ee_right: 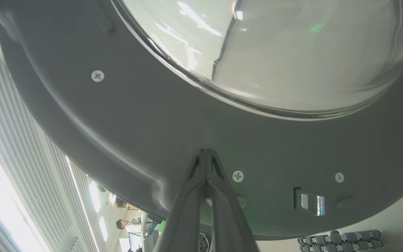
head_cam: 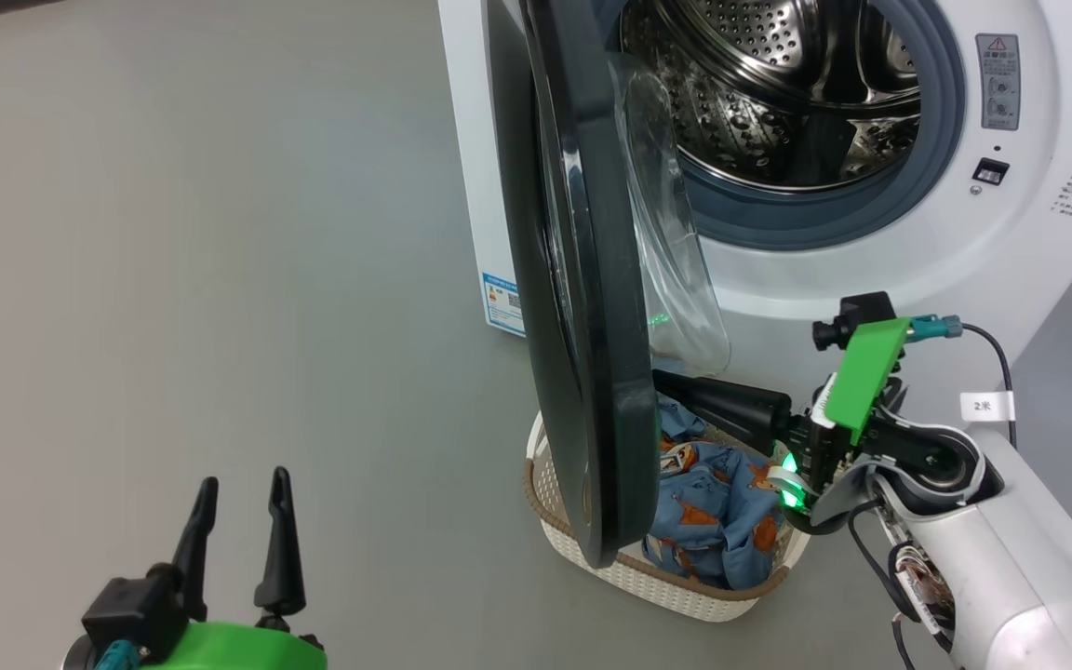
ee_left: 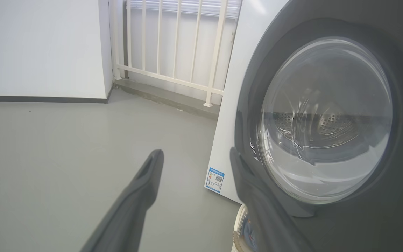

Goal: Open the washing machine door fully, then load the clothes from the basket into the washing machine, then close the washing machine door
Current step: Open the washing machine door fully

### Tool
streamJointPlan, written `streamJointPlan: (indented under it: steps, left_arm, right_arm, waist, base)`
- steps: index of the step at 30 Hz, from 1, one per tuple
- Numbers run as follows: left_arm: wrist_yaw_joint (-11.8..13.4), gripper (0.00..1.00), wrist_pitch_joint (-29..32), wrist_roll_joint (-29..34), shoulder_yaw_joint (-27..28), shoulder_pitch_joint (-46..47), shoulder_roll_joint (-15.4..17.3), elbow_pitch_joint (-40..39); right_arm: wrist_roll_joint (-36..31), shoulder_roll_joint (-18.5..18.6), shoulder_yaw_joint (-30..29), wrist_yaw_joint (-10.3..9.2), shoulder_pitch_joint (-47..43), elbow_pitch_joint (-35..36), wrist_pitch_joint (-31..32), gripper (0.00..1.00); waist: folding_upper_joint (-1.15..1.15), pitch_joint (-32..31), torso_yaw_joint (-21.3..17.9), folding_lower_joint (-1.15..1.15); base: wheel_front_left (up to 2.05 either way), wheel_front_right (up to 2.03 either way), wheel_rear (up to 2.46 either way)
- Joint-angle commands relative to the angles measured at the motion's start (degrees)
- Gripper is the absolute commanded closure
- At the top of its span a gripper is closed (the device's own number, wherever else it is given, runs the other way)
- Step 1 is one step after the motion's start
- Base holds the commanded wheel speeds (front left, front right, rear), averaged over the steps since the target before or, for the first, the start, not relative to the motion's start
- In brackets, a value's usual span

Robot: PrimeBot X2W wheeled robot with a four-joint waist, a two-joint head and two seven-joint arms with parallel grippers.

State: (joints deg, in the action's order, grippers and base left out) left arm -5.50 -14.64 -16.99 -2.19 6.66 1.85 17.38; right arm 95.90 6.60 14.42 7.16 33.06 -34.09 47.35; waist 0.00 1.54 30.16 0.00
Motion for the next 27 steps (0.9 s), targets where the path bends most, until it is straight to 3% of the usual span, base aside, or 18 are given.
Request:
streamJointPlan:
  steps: [1, 3, 4, 5, 17, 27]
  left_arm:
    - [-0.23, 0.0, -0.36, 0.57, 1.27, 1.05, 1.03, -0.65]
    - [-0.33, 0.0, -0.36, 0.64, 1.0, 1.2, 1.03, -0.26]
    - [-0.39, 0.0, -0.36, 0.68, 0.83, 1.3, 1.03, -0.02]
    - [-0.46, 0.0, -0.36, 0.72, 0.69, 1.4, 1.03, 0.22]
    - [-0.77, 0.0, -0.36, 0.42, 0.63, 1.62, 1.03, 0.32]
    - [-0.98, 0.0, -0.36, 0.38, 1.15, 2.11, 1.03, -0.01]
  right_arm:
    - [0.0, -0.05, -0.36, 0.33, -0.52, 2.14, -0.17, 0.62]
    - [0.19, 0.35, -1.28, 0.33, -1.28, 2.97, -0.5, 0.51]
    - [0.23, 0.57, -1.77, 0.33, -1.73, 3.57, -0.75, 0.37]
    - [0.33, 0.72, -2.27, 0.33, -2.25, 4.25, -1.02, 0.0]
    - [-2.06, 1.55, -7.75, 0.33, -9.86, 17.75, -7.57, 0.0]
    - [-11.88, 2.53, -9.22, 0.33, -14.71, 28.39, -19.05, 0.0]
  waist:
    - [0.0, -0.36, -0.22, 0.0]
    - [0.0, -0.68, -0.42, 0.0]
    - [0.0, -0.86, -0.54, 0.0]
    - [0.0, -1.07, -0.74, 0.0]
    - [0.0, -1.38, -8.15, 0.0]
    - [0.0, -0.49, -15.33, 0.0]
  base:
    - [0.0, 0.0, 0.0]
    - [0.0, 0.0, 0.0]
    - [0.0, 0.0, 0.0]
    - [0.0, 0.0, 0.0]
    - [0.0, 0.0, 0.0]
    - [0.0, 0.0, 0.0]
